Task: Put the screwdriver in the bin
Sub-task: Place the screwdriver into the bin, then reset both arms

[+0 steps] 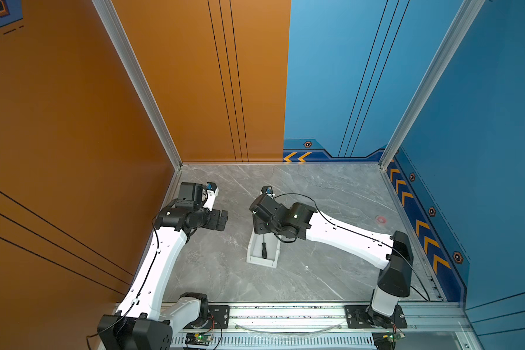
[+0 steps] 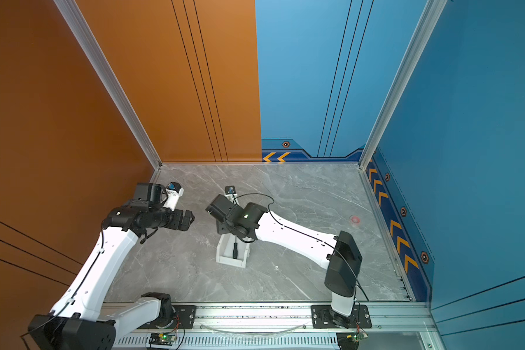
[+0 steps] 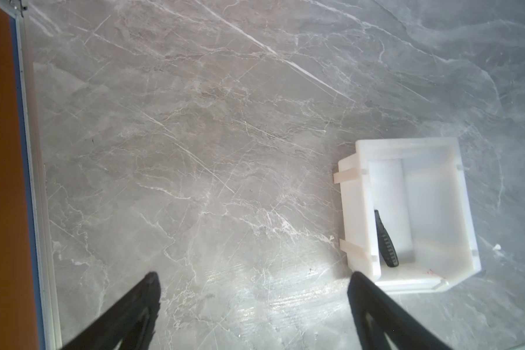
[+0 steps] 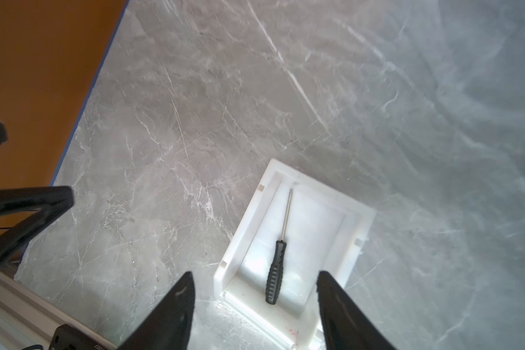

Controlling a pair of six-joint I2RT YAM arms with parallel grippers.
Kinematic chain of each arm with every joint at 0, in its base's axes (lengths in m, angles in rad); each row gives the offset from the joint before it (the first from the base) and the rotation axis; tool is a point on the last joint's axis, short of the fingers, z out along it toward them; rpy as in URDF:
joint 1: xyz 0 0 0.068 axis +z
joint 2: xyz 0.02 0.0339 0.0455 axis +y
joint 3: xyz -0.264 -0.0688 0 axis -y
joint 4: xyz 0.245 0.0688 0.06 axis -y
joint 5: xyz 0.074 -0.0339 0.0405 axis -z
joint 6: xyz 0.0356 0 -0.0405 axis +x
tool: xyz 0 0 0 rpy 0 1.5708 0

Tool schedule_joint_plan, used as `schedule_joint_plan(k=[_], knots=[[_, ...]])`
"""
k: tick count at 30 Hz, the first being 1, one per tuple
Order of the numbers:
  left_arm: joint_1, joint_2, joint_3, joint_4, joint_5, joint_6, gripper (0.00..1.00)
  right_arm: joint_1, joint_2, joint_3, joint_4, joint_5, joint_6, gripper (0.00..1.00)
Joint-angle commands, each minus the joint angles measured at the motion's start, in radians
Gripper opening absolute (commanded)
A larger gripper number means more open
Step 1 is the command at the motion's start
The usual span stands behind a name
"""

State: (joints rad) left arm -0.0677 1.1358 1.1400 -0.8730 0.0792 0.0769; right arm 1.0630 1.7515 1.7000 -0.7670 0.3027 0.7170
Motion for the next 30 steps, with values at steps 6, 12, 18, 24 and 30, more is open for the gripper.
schedule_joint_plan(k=[6,12,18,24,30], knots=[[0.11,0.03,-0.064,0.178,-0.153,-0.233,0.98,-0.238,-0.383,-0.448,0.224,0.024,-0.102,1.0],[0.159,-0.056,-0.307,0.494,-0.273,-0.273,0.98,-0.462,-0.703,-0.848,0.488,0.053,-0.146,1.0],[0.16,-0.168,-0.595,0.896,-0.324,-0.208,0.98,-0.547,-0.94,-1.094,0.621,0.232,-0.262,1.0],[0.158,-0.091,-0.734,1.21,-0.248,-0.186,0.98,-0.575,-1.018,-1.244,0.81,0.328,-0.445,1.0],[0.131,0.113,-0.747,1.475,-0.266,-0.177,0.98,-0.678,-0.912,-1.303,0.945,0.27,-0.467,1.0]])
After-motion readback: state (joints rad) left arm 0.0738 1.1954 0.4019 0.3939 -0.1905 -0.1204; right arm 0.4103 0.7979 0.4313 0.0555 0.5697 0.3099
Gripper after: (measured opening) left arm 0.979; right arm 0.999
